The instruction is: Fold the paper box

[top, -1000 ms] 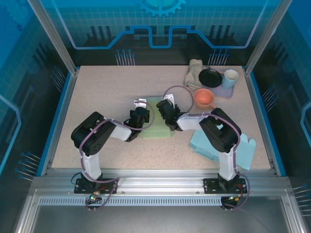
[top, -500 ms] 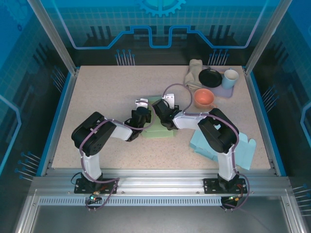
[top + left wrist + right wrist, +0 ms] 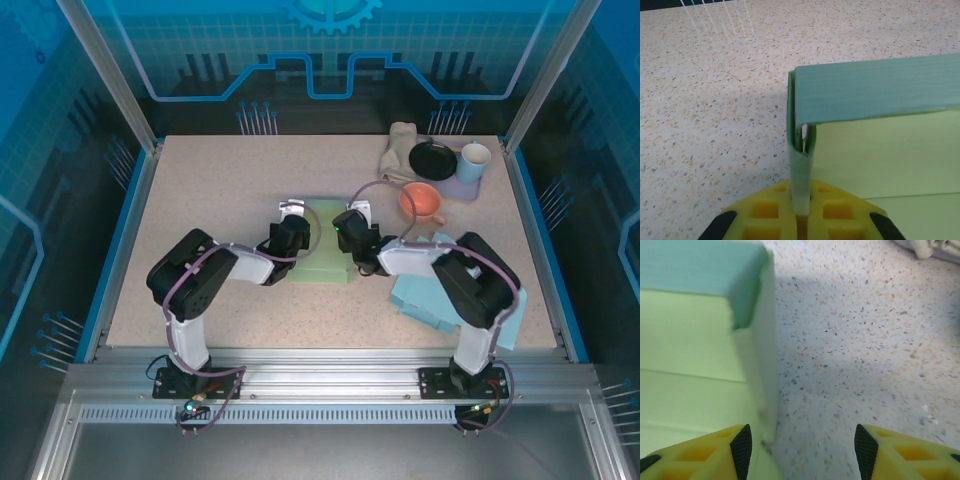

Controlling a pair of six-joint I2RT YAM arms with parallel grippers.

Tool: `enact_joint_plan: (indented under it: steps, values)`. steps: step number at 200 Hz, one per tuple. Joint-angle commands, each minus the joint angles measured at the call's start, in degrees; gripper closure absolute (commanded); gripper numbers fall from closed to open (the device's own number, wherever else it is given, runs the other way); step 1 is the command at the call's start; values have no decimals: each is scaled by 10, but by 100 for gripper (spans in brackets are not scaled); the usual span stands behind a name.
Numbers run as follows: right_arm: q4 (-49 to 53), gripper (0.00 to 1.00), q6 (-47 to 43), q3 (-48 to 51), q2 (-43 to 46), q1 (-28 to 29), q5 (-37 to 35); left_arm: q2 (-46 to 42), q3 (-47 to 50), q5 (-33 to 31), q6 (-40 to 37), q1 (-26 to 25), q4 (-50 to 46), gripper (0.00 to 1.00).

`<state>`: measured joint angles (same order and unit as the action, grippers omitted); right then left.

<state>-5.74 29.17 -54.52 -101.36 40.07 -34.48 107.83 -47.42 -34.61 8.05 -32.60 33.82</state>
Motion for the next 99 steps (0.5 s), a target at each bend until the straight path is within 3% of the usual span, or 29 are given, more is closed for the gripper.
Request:
enact_joint_plan:
  steps: [1,34,52,99]
  values:
    - [24,40,10,28,111,9,29,-14,-65,34,13,5,-145,93]
    - [150,37,16,87,296,29,10,-69,-122,64,-52,6,-202,93]
    - [232,36,15,99,393,31,27,-110,-180,106,-95,13,-280,92]
    - [341,27,-89,104,598,26,42,-192,-296,190,-194,13,-429,90]
